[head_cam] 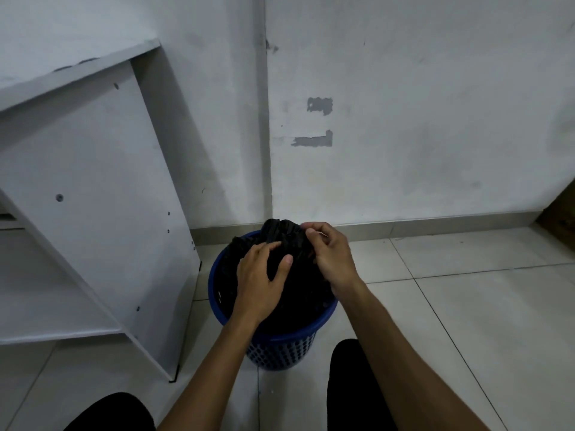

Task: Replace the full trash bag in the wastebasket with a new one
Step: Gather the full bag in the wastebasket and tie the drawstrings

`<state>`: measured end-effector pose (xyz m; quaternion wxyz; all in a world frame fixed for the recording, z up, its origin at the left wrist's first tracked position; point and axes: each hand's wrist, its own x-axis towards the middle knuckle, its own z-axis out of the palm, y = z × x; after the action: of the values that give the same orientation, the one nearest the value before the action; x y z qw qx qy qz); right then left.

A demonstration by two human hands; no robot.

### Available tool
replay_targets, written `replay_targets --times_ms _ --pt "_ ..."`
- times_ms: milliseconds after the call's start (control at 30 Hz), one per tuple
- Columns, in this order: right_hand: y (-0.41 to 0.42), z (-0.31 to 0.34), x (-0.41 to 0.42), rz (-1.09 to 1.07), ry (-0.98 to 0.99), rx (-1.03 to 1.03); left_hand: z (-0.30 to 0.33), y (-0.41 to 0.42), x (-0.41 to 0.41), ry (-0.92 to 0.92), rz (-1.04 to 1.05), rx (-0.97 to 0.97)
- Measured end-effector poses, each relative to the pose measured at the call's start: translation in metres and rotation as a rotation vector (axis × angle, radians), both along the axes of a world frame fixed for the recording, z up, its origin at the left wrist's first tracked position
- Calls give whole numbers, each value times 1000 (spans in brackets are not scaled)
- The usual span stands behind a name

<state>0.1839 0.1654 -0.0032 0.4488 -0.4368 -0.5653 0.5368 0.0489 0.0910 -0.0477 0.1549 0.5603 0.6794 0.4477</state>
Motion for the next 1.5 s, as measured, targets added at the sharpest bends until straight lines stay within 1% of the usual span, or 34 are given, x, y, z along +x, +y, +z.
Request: replay_targets --times_ms 100,167,200,333,500,667,733,833,967,1067,1167,1233,1400,1500 --pt "15 23 -1 109 -192 201 16 9 2 -83 -65 -27" --pt "26 40 0 93 -267 289 28 15 4 -131 -110 -28" --pt "32 50 0 72 -264 301 36 17 5 -144 -129 -24" --pt "49 98 0 33 -200 347 64 28 10 -204 -159 22" --pt "54 162 -8 110 -89 375 105 41 17 -284 -163 92" --pt "55 214 -24 177 -103 460 149 58 17 -293 -162 208" --pt "56 238 -28 200 -20 429 165 66 14 -286 -179 255" --pt "58 277 -33 248 178 323 190 76 12 -265 -188 279" --pt "61 322 -40 310 273 344 221 80 14 -284 -213 308" --pt "66 354 -43 272 344 404 219 78 14 -311 -248 308" --pt "74 376 -40 214 379 445 199 75 7 -265 -204 299" --pt "80 377 -38 189 379 451 185 74 -1 -233 -162 269" --pt "89 357 -41 143 393 421 162 76 -4 -109 -138 144" --pt "90 353 -40 124 397 433 155 78 -1 -73 -129 120"
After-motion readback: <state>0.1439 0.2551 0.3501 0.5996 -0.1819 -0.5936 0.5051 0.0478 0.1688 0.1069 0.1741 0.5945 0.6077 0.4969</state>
